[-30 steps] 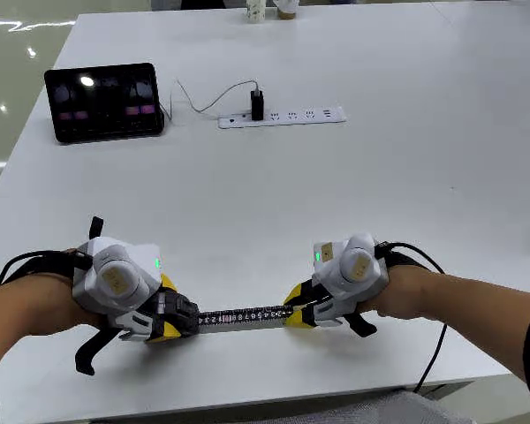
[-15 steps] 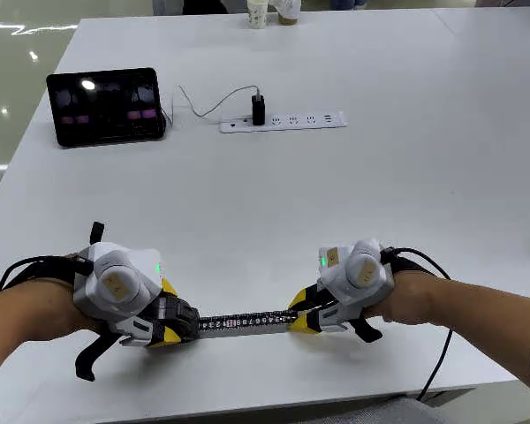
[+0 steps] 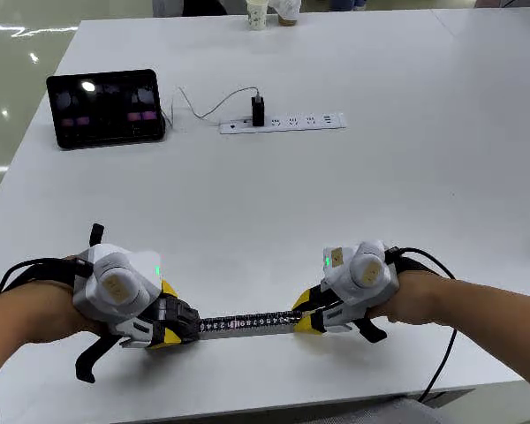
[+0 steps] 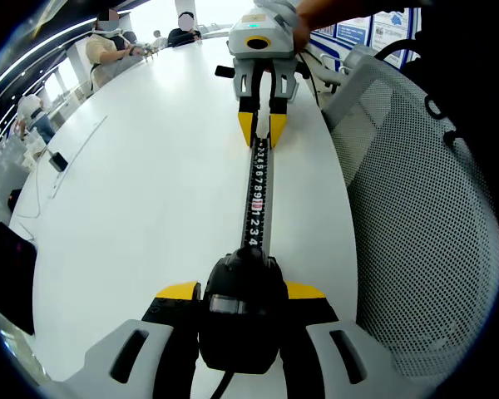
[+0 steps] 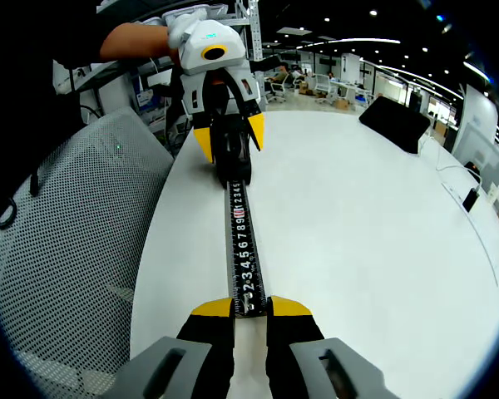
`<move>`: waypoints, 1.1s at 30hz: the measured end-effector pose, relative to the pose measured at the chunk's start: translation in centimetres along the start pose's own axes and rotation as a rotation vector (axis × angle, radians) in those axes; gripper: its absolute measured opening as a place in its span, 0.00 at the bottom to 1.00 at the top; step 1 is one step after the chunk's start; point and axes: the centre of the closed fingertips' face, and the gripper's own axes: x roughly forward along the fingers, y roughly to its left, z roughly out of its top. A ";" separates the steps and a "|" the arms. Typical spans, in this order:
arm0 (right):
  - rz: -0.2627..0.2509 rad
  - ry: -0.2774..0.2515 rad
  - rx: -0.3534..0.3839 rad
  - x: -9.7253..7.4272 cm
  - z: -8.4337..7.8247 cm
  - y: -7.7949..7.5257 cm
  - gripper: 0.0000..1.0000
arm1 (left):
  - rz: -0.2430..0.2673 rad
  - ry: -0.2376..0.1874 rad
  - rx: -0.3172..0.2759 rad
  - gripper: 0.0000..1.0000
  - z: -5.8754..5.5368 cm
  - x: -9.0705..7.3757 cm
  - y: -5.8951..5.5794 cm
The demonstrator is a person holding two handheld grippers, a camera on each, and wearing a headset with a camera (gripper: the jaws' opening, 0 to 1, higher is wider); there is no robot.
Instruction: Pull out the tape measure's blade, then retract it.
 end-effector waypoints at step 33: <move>-0.006 0.010 0.000 -1.0 -1.2 -0.3 0.10 | 0.003 0.005 0.003 0.31 -0.1 0.2 0.2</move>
